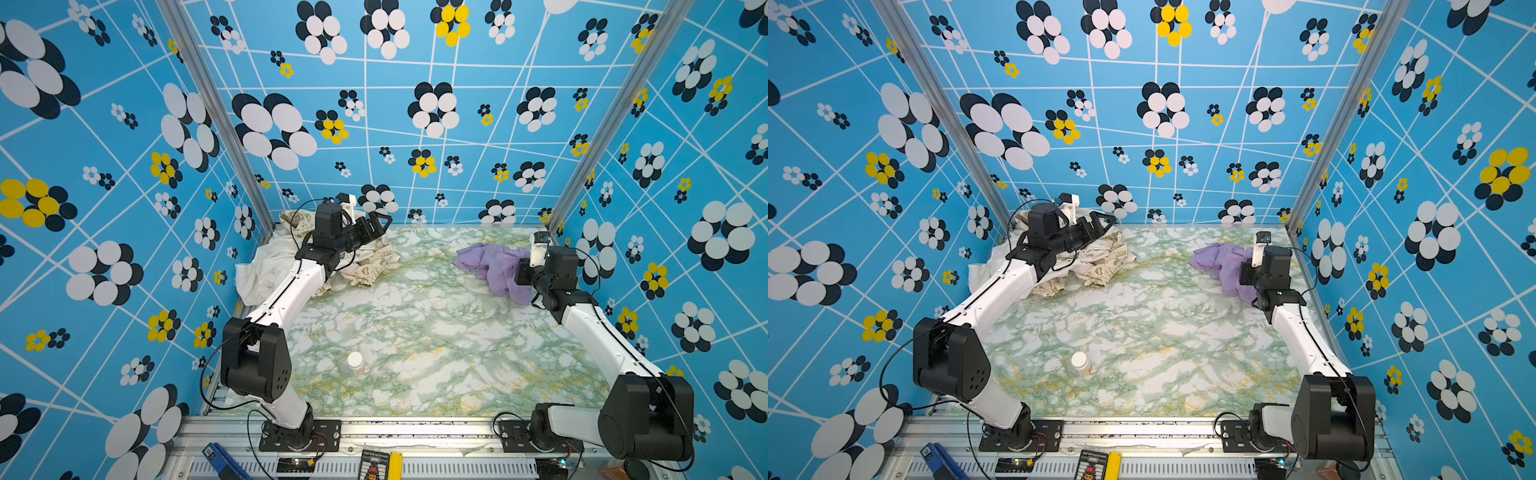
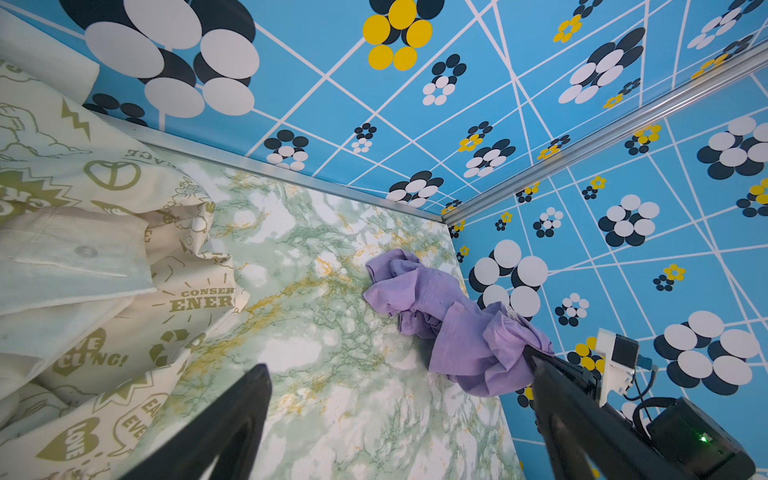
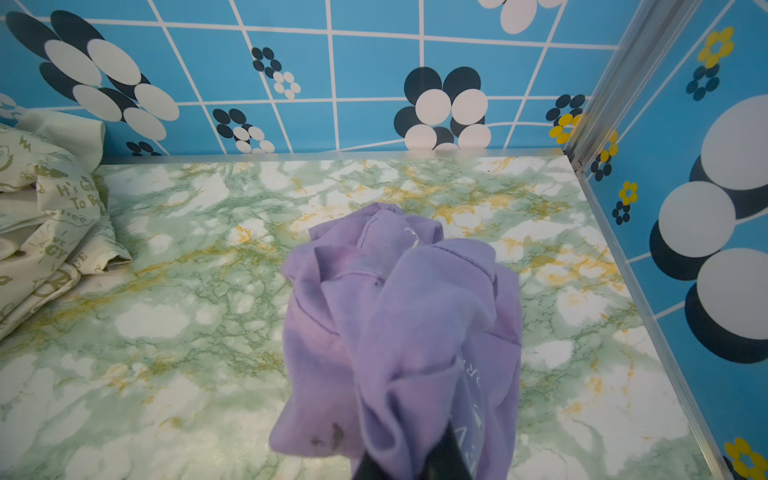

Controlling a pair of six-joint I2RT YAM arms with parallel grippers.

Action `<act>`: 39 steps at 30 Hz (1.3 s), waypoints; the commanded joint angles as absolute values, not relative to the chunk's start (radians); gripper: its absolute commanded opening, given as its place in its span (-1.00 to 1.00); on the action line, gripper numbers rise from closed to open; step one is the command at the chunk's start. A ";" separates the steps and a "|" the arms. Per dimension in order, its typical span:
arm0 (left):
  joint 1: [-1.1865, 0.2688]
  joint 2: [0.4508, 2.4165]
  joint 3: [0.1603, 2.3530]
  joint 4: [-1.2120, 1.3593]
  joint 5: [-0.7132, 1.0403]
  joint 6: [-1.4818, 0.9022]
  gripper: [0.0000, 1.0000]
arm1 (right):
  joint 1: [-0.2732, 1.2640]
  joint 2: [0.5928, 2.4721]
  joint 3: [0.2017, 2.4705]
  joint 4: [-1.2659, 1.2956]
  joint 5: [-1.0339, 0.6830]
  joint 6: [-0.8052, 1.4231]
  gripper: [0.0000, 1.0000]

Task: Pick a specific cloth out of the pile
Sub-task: 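Lower the purple T-shirt onto the table with the right gripper, then release the purple T-shirt and raise the right gripper above it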

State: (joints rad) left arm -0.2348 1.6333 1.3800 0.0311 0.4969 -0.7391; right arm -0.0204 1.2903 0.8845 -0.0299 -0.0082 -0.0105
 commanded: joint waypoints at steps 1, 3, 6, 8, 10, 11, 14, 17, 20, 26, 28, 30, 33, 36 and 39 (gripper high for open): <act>-0.225 1.606 1.365 0.051 0.515 -0.727 0.98 | -0.023 1.258 0.858 -0.101 0.012 0.009 -0.83; -0.225 1.605 1.363 0.052 0.515 -0.727 0.98 | -0.023 1.253 0.850 -0.130 0.015 0.021 -0.69; -0.225 1.602 1.362 0.051 0.514 -0.727 0.98 | -0.023 1.250 0.845 -0.173 0.015 0.027 -0.22; -0.225 1.598 1.361 0.049 0.514 -0.726 0.99 | -0.023 1.252 0.851 -0.210 0.022 0.017 0.12; -0.225 1.595 1.358 0.047 0.514 -0.726 0.99 | -0.023 1.252 0.869 -0.243 0.028 0.006 0.40; -0.224 1.593 1.355 0.047 0.514 -0.726 0.98 | -0.023 1.250 0.882 -0.256 0.025 -0.001 0.53; -0.225 1.589 1.347 0.049 0.512 -0.729 0.98 | -0.023 1.240 0.916 -0.254 -0.002 -0.019 0.86; -0.225 1.590 1.347 0.052 0.511 -0.732 0.98 | -0.023 1.230 0.934 -0.203 -0.045 -0.022 0.98; -0.225 1.591 1.350 0.054 0.509 -0.733 0.99 | -0.023 1.235 0.937 -0.140 -0.058 -0.005 0.98; -0.225 1.588 1.348 0.052 0.506 -0.735 0.98 | -0.024 1.314 0.992 -0.162 -0.030 0.037 0.98; -0.225 1.583 1.345 0.051 0.502 -0.733 0.98 | -0.023 1.347 1.020 -0.193 -0.028 0.046 0.99; -0.225 1.580 1.341 0.051 0.500 -0.735 0.98 | -0.023 1.380 1.045 -0.222 -0.037 0.057 0.98; -0.224 1.578 1.338 0.049 0.496 -0.734 0.99 | -0.023 1.428 1.074 -0.254 -0.070 0.074 0.99; -0.225 1.580 1.338 0.049 0.495 -0.735 0.98 | -0.023 1.471 1.091 -0.275 -0.094 0.100 0.99; -0.225 1.583 1.340 0.051 0.493 -0.736 0.99 | -0.024 1.516 1.109 -0.301 -0.100 0.131 0.98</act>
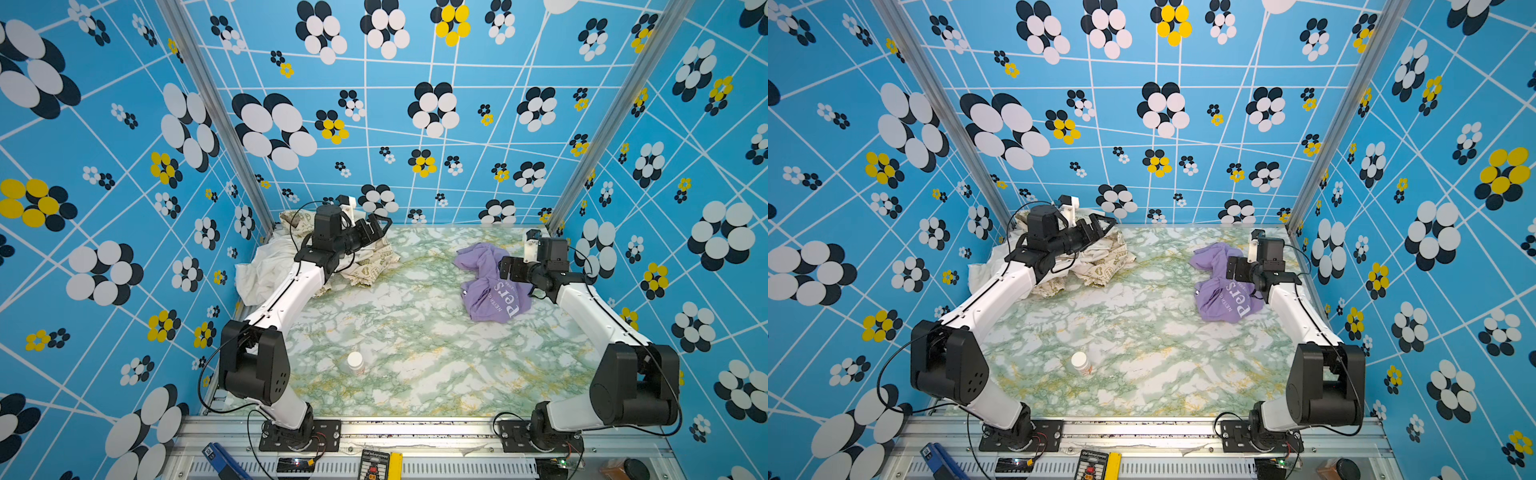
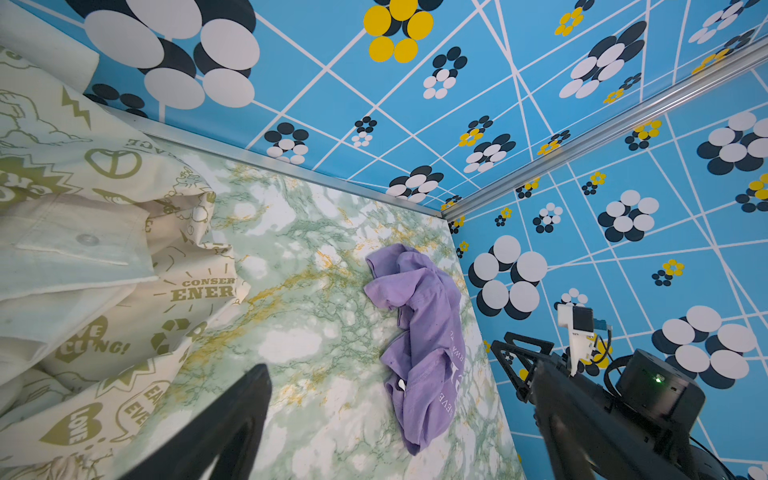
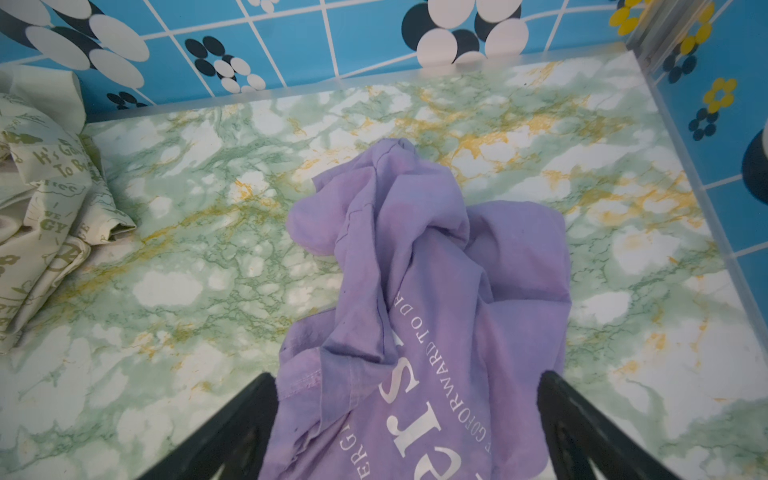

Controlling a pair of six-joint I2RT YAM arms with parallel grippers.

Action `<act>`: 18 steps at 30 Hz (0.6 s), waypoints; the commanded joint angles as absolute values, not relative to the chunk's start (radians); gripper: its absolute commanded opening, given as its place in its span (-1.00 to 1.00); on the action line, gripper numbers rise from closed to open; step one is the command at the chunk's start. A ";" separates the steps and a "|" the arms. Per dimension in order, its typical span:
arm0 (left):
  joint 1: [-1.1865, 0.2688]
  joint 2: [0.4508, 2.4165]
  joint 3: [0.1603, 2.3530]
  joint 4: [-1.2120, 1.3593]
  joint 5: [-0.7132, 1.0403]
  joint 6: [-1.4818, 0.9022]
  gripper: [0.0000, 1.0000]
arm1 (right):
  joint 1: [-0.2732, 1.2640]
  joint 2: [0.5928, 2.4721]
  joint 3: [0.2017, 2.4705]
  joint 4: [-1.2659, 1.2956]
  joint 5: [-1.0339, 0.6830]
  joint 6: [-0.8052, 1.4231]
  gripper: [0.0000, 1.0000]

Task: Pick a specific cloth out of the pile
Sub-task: 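Release the purple T-shirt and raise the right gripper above it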

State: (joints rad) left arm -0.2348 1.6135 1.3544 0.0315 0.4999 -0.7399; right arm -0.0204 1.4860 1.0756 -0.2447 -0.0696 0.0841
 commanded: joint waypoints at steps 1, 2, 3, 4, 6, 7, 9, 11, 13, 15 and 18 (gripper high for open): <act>-0.224 1.585 1.342 0.050 0.494 -0.738 0.98 | -0.023 1.533 1.116 -0.315 -0.101 0.142 0.99; -0.225 1.587 1.342 0.050 0.494 -0.739 0.99 | -0.023 1.552 1.128 -0.330 -0.101 0.149 0.99; -0.225 1.588 1.342 0.052 0.494 -0.740 0.98 | -0.023 1.568 1.138 -0.346 -0.101 0.155 0.99; -0.225 1.590 1.344 0.052 0.493 -0.741 0.98 | -0.024 1.587 1.148 -0.365 -0.101 0.162 0.98; -0.224 1.593 1.348 0.052 0.492 -0.741 0.98 | -0.021 1.624 1.169 -0.399 -0.100 0.178 0.98; -0.225 1.594 1.350 0.052 0.491 -0.742 0.98 | -0.021 1.644 1.181 -0.415 -0.100 0.188 0.99; -0.225 1.597 1.351 0.052 0.489 -0.742 0.98 | -0.020 1.684 1.203 -0.448 -0.103 0.208 0.98; -0.226 1.600 1.354 0.051 0.489 -0.744 0.99 | -0.020 1.733 1.236 -0.492 -0.116 0.228 0.98; -0.226 1.602 1.356 0.051 0.488 -0.745 0.98 | -0.018 1.788 1.273 -0.550 -0.127 0.245 0.98; -0.226 1.605 1.356 0.051 0.487 -0.747 0.99 | -0.018 1.850 1.319 -0.617 -0.133 0.257 0.99; -0.226 1.606 1.356 0.051 0.485 -0.749 0.98 | -0.019 1.952 1.397 -0.739 -0.135 0.260 0.99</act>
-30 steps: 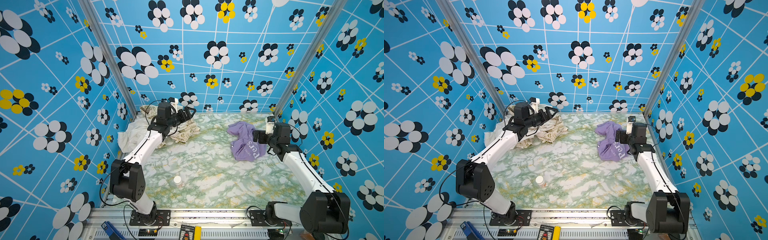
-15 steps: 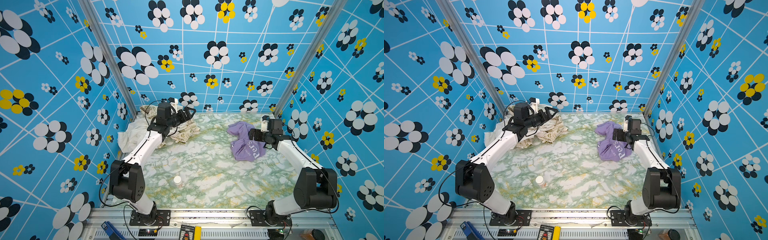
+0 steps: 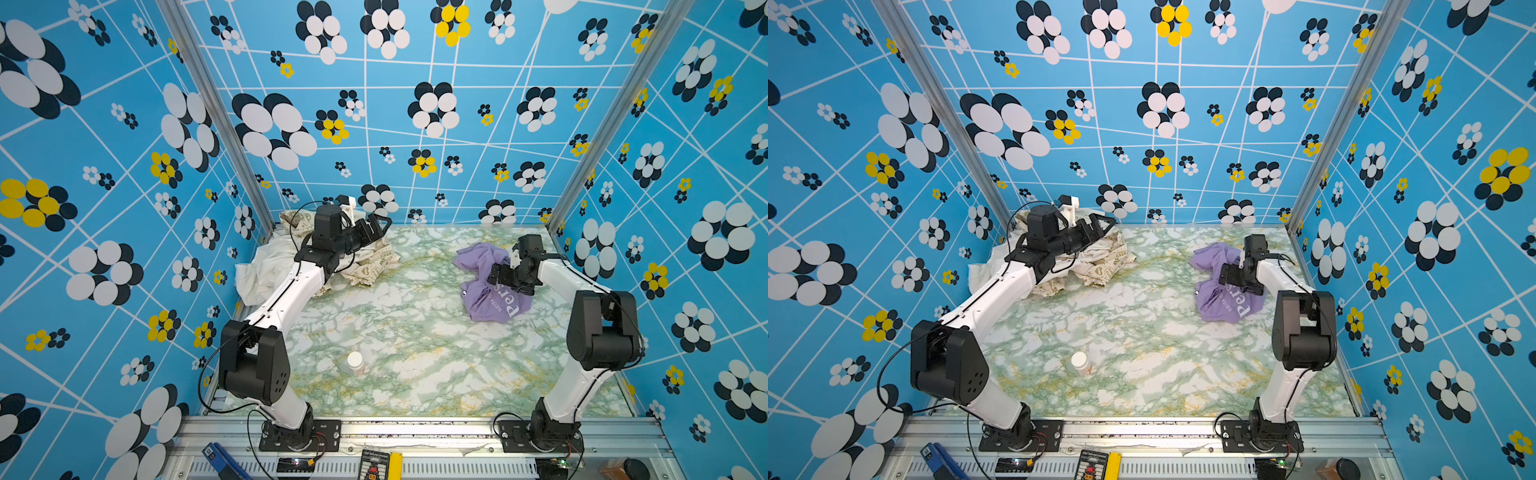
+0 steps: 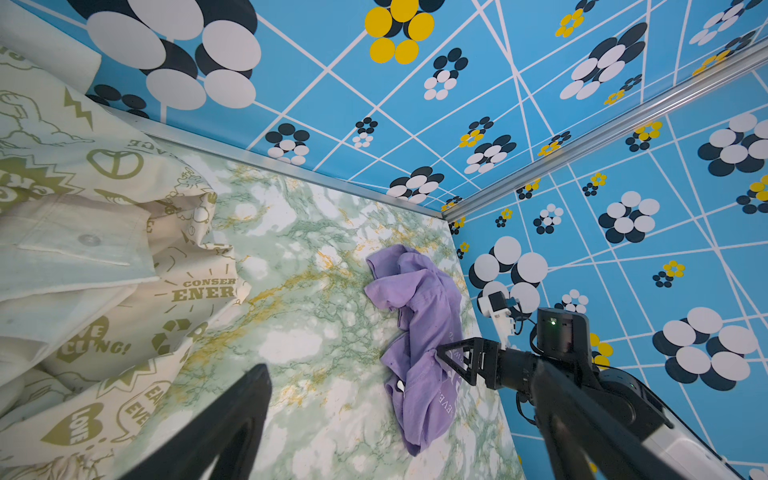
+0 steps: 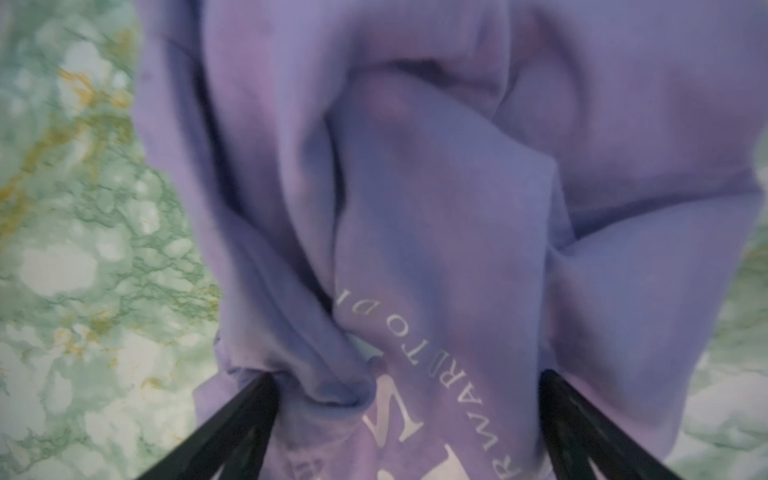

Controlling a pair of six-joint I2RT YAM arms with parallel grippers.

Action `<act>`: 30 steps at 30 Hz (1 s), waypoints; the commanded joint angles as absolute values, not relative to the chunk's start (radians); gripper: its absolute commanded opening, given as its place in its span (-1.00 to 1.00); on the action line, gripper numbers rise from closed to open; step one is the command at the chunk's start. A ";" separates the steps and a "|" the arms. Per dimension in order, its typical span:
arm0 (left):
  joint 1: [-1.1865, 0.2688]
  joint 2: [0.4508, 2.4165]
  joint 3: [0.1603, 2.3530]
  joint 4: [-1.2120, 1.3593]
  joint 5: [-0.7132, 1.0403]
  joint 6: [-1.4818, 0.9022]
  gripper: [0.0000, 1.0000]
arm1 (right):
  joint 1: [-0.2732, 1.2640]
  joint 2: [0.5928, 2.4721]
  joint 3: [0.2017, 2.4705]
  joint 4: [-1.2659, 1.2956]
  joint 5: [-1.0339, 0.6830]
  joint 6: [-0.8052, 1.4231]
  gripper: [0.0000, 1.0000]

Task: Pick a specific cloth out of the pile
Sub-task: 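Release the purple T-shirt and raise the right gripper above it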

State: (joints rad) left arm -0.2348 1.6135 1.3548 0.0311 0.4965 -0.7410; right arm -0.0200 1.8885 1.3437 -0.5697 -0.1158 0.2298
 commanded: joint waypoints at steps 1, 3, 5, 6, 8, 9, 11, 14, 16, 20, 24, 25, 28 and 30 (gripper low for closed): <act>-0.226 1.607 1.357 0.051 0.482 -0.750 0.98 | -0.019 1.987 1.425 -0.781 -0.133 0.261 0.99; -0.227 1.608 1.356 0.051 0.480 -0.750 0.98 | -0.018 2.046 1.464 -0.847 -0.132 0.262 0.99; -0.227 1.608 1.356 0.052 0.479 -0.750 0.99 | -0.018 2.098 1.499 -0.904 -0.129 0.260 0.98; -0.226 1.609 1.356 0.052 0.477 -0.750 0.98 | -0.018 2.117 1.511 -0.926 -0.127 0.261 0.98; -0.227 1.610 1.356 0.053 0.474 -0.750 0.98 | -0.018 2.137 1.517 -0.943 -0.127 0.263 0.99; -0.227 1.611 1.356 0.054 0.472 -0.750 0.99 | -0.019 2.135 1.514 -0.937 -0.128 0.264 0.98; -0.227 1.614 1.358 0.055 0.472 -0.752 0.98 | -0.018 2.122 1.499 -0.914 -0.127 0.267 0.99; -0.227 1.621 1.361 0.057 0.471 -0.753 0.98 | -0.018 2.098 1.504 -0.895 -0.121 0.265 0.98; -0.226 1.624 1.362 0.061 0.468 -0.755 0.98 | -0.018 2.077 1.514 -0.884 -0.114 0.261 0.99; -0.226 1.625 1.361 0.061 0.458 -0.752 0.98 | -0.018 2.003 1.532 -0.842 -0.093 0.254 0.98; -0.224 1.620 1.356 0.056 0.445 -0.741 0.98 | -0.019 1.899 1.523 -0.759 -0.069 0.246 0.99; -0.223 1.617 1.353 0.051 0.441 -0.736 0.98 | -0.018 1.870 1.516 -0.733 -0.064 0.244 0.99; -0.217 1.604 1.339 0.040 0.417 -0.717 0.99 | -0.019 1.789 1.490 -0.659 -0.047 0.236 0.99; -0.210 1.588 1.325 0.036 0.395 -0.695 0.99 | -0.018 1.735 1.464 -0.607 -0.039 0.229 0.99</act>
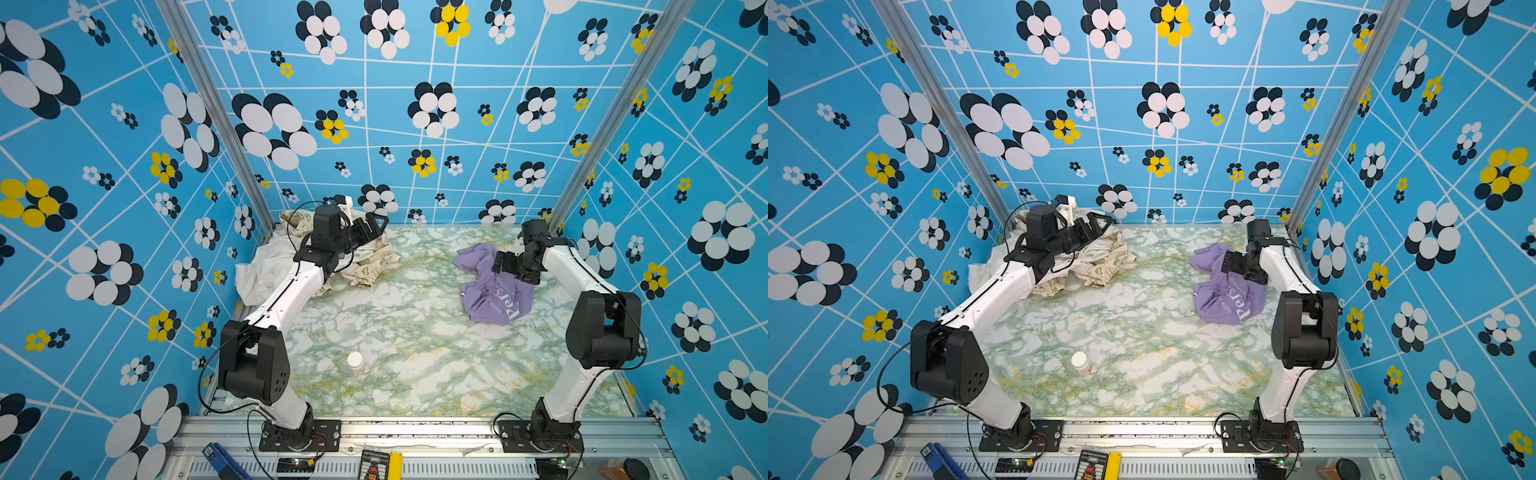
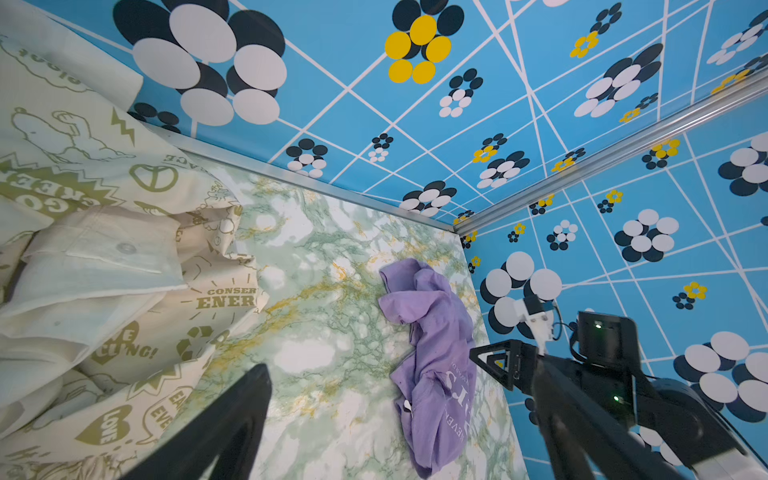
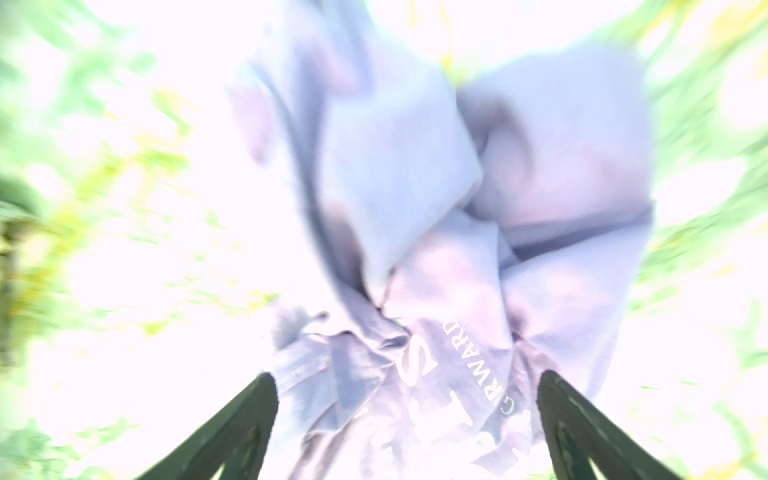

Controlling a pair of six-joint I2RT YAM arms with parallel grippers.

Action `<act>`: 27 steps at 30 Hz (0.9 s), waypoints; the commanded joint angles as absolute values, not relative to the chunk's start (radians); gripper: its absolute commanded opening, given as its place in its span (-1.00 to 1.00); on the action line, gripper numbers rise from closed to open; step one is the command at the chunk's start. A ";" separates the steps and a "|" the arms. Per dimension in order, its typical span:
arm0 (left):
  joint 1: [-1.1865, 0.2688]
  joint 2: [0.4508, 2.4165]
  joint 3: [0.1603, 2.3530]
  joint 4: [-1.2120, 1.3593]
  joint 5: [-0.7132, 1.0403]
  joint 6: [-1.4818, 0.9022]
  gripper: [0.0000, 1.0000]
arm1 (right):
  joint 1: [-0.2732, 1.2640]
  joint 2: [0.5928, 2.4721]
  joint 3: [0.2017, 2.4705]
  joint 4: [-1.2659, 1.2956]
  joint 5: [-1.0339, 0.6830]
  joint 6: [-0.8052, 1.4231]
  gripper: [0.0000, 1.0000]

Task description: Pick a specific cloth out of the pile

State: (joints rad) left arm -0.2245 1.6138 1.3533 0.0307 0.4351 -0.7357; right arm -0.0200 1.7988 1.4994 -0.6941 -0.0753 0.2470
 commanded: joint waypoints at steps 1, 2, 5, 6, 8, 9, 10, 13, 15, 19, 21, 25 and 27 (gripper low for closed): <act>-0.206 1.580 1.317 0.034 0.384 -0.684 0.98 | -0.018 1.711 1.450 -0.580 -0.038 0.224 0.98; -0.203 1.569 1.308 0.030 0.366 -0.668 0.99 | -0.018 1.681 1.427 -0.544 -0.039 0.219 0.99; -0.192 1.525 1.265 0.027 0.288 -0.615 0.98 | -0.018 1.581 1.323 -0.397 -0.030 0.211 0.99; -0.191 1.505 1.240 0.033 0.251 -0.591 0.98 | -0.018 1.542 1.270 -0.329 -0.022 0.208 0.99; -0.189 1.463 1.185 0.063 0.177 -0.539 0.99 | -0.019 1.468 1.161 -0.192 0.003 0.203 0.99; -0.189 1.439 1.147 0.089 0.133 -0.508 0.99 | -0.018 1.429 1.100 -0.110 0.019 0.199 0.99; -0.189 1.417 1.113 0.113 0.098 -0.480 0.98 | -0.018 1.399 1.044 -0.038 0.028 0.189 0.99; -0.188 1.345 0.992 0.200 -0.016 -0.380 0.98 | -0.018 1.314 0.864 0.167 0.057 0.128 0.98; -0.187 1.302 0.918 0.239 -0.088 -0.305 0.98 | -0.018 1.277 0.768 0.248 0.119 0.119 0.98; -0.178 1.237 0.804 0.264 -0.211 -0.202 0.98 | -0.019 1.243 0.666 0.270 0.237 0.125 0.99; -0.170 1.213 0.743 0.289 -0.254 -0.154 0.98 | -0.018 1.234 0.607 0.314 0.228 0.085 0.99; -0.154 1.190 0.624 0.376 -0.273 -0.081 0.99 | -0.018 1.244 0.513 0.448 0.220 0.029 0.99; -0.144 1.189 0.576 0.403 -0.285 -0.075 0.98 | -0.018 1.273 0.488 0.511 0.224 0.024 0.98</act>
State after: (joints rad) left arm -0.1604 1.2068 0.6250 0.3161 -0.2260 -0.1520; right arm -0.0200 1.2530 0.5163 0.3527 0.1940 0.0685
